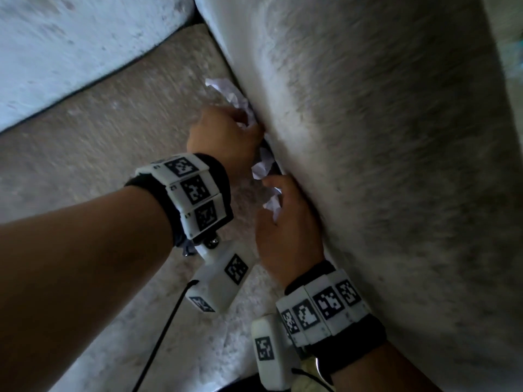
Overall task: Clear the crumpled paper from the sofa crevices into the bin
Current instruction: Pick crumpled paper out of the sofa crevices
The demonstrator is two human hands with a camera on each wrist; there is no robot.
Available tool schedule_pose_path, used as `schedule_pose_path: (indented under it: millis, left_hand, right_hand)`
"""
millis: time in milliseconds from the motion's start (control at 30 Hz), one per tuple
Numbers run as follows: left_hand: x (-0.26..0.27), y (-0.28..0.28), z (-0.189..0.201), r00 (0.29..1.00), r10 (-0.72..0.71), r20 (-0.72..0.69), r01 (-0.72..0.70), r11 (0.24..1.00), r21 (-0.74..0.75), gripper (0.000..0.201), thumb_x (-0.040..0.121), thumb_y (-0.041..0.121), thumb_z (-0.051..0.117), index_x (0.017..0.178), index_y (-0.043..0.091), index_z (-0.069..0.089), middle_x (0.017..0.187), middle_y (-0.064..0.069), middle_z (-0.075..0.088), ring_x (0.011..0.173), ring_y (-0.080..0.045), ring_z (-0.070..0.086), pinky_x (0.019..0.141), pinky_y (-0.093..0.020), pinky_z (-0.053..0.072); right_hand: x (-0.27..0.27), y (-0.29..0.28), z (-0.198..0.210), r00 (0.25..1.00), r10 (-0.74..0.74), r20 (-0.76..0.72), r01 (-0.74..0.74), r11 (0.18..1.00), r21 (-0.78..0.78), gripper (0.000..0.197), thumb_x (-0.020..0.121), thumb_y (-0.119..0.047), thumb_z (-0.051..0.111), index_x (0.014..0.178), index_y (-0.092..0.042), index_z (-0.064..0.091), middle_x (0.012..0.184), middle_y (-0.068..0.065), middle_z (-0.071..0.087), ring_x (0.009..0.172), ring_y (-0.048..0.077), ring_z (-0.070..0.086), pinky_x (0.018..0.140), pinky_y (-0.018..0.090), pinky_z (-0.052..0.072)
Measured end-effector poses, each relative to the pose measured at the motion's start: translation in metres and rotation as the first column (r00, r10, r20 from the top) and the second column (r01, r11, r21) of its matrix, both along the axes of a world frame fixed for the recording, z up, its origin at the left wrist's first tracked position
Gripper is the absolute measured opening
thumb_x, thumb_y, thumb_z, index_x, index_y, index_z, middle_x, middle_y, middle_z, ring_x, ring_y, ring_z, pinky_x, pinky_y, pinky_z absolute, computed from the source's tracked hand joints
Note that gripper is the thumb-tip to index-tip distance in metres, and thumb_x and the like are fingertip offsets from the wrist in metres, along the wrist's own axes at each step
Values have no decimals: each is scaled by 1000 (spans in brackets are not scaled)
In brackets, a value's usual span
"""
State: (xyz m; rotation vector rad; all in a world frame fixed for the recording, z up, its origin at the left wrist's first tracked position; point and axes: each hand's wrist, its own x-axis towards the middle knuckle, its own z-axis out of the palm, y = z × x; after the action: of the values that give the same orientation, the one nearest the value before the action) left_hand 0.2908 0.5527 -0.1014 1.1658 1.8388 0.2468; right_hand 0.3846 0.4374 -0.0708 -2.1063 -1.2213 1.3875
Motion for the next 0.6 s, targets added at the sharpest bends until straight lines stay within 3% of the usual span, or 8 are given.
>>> schedule_pose_path:
  millis: [133,233,367,467,533,600]
  left_hand:
    - [8,-2,1,998,8,-64,-7,1000,4,30,91,46,58,66,31,62,79,6,71,85,-19,70,71,-31,50]
    - [8,-6,3,998,-4,-64,4,1000,0,26,87,42,60,71,21,63,78,3,71,83,-21,69,72,-34,53]
    - [3,-10,12,999,-1,-35,0,1000,-29,30,88,36,56,78,10,65,78,-5,68,82,-27,67,73,-39,52]
    - [-8,-16,20,999,-25,-44,22,998,-56,34,88,36,49,85,9,69,84,-10,70,82,-29,65,70,-37,49]
    - [-19,-21,24,999,-15,-48,12,998,-57,37,86,40,46,83,11,70,83,-11,70,83,-33,65,73,-39,51]
    - [-28,-28,28,997,-23,-70,21,999,-32,38,88,39,46,83,9,69,82,-13,67,83,-35,64,71,-39,51]
  right_hand:
    - [3,-2,1,999,36,-12,-36,999,6,42,85,-19,51,126,-23,52,124,-5,61,112,10,55,91,19,42]
    - [0,-4,0,1000,8,-9,-8,999,31,45,79,-23,43,123,-21,54,118,-5,63,107,10,57,89,24,46]
    - [-1,-4,1,1000,-12,10,12,999,48,39,84,-19,46,122,-22,54,118,-4,63,109,15,58,93,33,48]
    - [0,-5,2,999,5,37,-6,1000,10,39,83,-20,50,121,-30,52,119,-5,63,112,18,58,94,39,49]
    - [1,-5,2,997,14,73,-14,1000,7,42,78,-25,46,118,-33,52,120,-6,63,111,17,58,92,33,48]
    - [2,-6,0,994,17,109,-19,1000,23,37,80,-17,49,116,-27,55,120,-3,64,110,18,58,88,26,45]
